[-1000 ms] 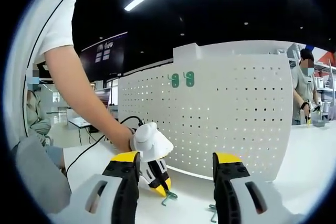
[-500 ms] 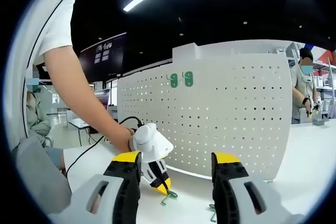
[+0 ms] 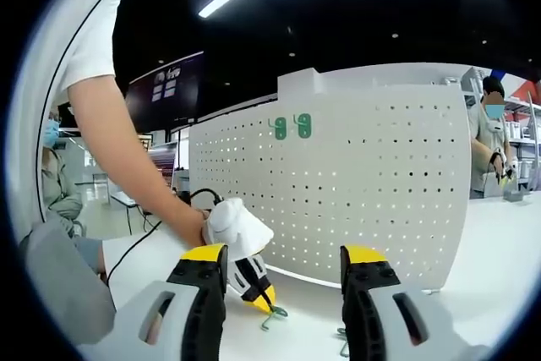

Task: Insert the hook assembly into the mounting plate slot until the hook locks in place.

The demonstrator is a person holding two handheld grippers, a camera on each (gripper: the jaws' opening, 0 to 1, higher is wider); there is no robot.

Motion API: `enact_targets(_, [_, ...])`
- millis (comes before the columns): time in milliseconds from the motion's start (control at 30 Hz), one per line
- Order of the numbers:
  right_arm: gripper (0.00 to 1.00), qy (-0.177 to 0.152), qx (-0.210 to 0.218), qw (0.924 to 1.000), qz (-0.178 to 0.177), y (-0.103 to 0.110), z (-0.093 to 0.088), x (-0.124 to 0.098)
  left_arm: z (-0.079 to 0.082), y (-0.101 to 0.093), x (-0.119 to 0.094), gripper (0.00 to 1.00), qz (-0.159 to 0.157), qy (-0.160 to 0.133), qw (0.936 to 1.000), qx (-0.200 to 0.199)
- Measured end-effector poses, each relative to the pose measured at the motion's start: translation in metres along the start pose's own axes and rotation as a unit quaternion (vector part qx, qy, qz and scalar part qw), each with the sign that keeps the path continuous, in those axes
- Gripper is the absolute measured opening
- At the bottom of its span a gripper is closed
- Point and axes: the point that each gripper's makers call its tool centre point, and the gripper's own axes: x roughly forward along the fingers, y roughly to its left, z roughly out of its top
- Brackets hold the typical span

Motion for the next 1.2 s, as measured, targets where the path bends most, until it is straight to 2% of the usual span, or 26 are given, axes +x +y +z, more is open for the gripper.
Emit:
enact_targets(33, [0.52, 0.001, 0.001, 1.0000, 0.000, 0.000, -0.001, 0.000, -0.002, 0.000, -0.001, 0.02, 0.001, 0.004, 1.0000, -0.004])
enact_targets(467, [0.52, 0.001, 0.002, 1.0000, 0.002, 0.001, -0.001, 0.001, 0.015, 0.003, -0.018, 0.02, 0.027, -0.070, 0.9966, -0.034])
enact_targets(633, [0.52, 0.002, 0.005, 1.0000, 0.001, 0.000, -0.002, 0.001, 0.019, 0.004, -0.026, 0.02, 0.034, -0.085, 0.9947, -0.046])
enact_targets(1033, [0.52, -0.002, 0.008, 1.0000, 0.002, 0.001, 0.003, 0.001, 0.034, 0.011, -0.051, 0.02, 0.066, -0.143, 0.9838, -0.086])
enact_targets(1200, [0.52, -0.004, 0.006, 1.0000, 0.001, 0.000, 0.006, 0.001, 0.039, 0.014, -0.059, 0.02, 0.081, -0.161, 0.9795, -0.090])
